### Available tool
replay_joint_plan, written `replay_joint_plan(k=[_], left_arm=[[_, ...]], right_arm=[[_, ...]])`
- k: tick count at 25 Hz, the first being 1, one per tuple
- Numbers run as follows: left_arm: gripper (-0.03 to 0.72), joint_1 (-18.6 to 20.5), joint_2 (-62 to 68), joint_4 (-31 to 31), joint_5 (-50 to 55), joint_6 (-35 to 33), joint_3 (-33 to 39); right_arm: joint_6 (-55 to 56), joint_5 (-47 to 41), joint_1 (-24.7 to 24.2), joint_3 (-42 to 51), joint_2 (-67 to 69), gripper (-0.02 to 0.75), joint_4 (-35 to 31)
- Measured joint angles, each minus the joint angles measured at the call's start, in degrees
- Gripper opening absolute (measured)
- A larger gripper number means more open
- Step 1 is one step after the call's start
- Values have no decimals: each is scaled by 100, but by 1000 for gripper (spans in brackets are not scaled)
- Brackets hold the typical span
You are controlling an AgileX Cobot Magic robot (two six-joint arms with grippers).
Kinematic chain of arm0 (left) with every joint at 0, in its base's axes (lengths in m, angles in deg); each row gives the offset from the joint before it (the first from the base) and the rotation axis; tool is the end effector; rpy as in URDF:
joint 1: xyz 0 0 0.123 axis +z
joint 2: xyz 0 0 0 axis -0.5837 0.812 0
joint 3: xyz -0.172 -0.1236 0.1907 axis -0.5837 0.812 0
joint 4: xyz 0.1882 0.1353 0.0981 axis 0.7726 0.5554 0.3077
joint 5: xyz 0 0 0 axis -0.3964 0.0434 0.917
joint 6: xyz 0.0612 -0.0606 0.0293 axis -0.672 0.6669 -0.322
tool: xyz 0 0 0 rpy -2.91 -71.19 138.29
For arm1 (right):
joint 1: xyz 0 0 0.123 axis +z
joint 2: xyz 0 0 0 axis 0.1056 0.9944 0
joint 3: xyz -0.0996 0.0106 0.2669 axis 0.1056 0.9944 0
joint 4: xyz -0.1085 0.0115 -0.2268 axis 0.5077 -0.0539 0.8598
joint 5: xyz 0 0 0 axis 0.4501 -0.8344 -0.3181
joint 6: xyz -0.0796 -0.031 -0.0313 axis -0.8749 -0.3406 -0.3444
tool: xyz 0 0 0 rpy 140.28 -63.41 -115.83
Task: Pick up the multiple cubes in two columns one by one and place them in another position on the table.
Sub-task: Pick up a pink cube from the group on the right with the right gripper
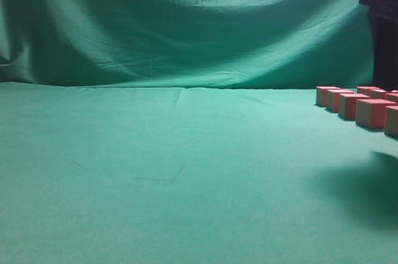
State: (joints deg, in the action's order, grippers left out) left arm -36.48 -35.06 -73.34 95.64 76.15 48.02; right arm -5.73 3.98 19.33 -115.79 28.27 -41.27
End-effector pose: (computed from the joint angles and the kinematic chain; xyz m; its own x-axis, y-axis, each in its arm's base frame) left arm 0.0528 0.0000 0.1774 -0.2590 0.0310 -0.9654 0.0137 0.9995 0.0285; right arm 0.2784 0.0685 0.1997 -0.9237 -0.2458 -0.2937 -0.2634 0.9645 0.0212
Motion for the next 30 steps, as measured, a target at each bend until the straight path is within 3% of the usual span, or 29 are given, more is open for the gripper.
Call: replay_joint_plan(k=[6,7,17,21,22,26,30], left_arm=[[0,0,0,0,0,0,0],[0,0,0,0,0,0,0],[0,0,0,0,0,0,0],[0,0,0,0,0,0,0],[0,0,0,0,0,0,0],[0,0,0,0,0,0,0],[0,0,0,0,0,0,0]], right_arm=[[0,304,0,-10,363,522,23],[0,344,0,-10,421,481,23],[0,692,0,-10,959,480,23],[0,721,0,-10,968,269,23],[0,710,0,-23,968,253,23],[0,272,0,-286,981,263,23],[-84,-798,168,-935,981,263,23]])
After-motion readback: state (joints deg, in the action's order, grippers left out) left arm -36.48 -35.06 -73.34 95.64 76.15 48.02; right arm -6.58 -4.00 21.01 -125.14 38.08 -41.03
